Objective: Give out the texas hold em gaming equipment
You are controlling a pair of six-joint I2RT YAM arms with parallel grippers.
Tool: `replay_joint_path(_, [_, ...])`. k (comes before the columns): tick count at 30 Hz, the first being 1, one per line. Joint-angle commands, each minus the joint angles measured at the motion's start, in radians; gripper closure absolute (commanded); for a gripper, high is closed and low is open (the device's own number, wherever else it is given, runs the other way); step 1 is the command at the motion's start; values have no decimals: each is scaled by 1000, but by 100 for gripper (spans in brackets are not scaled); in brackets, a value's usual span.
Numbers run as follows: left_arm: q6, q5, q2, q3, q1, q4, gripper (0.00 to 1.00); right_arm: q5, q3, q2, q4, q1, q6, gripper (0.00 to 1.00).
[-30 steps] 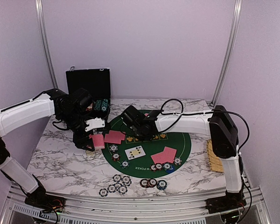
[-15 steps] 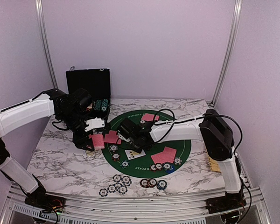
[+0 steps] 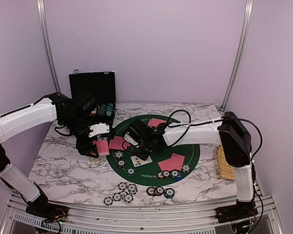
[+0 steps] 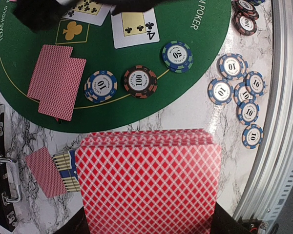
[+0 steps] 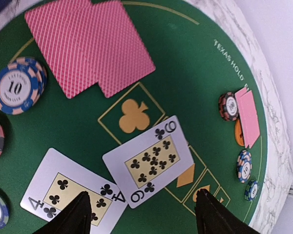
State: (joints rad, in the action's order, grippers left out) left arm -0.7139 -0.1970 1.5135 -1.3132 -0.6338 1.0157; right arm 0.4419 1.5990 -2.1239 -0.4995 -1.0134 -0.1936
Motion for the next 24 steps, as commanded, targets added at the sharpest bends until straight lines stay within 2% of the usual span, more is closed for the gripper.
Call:
replay_joint_path(1, [8,-7,-33,-5,5,20,100,-151,-37,200,87,102,212,26])
replay_joint_path(4, [8,-6,-32,-8,5,20,100,-251,-80,277,114,130,297,25])
replay_joint_path(8, [8,-12,-25,-15,5,20,100,-363,-110,295,73,121,402,37])
replay_joint_path(12, [8,-12,-22,-19,5,20,100,-465,-243,317,142,83,532,43])
replay_joint_path(17, [9,-9,-15,-21,5,20,100,-478,-327,273,190,13,637,56])
replay_joint_path(24, [7,-4,-19,-20,5,20,100,-484,-384,222,256,2,727,63])
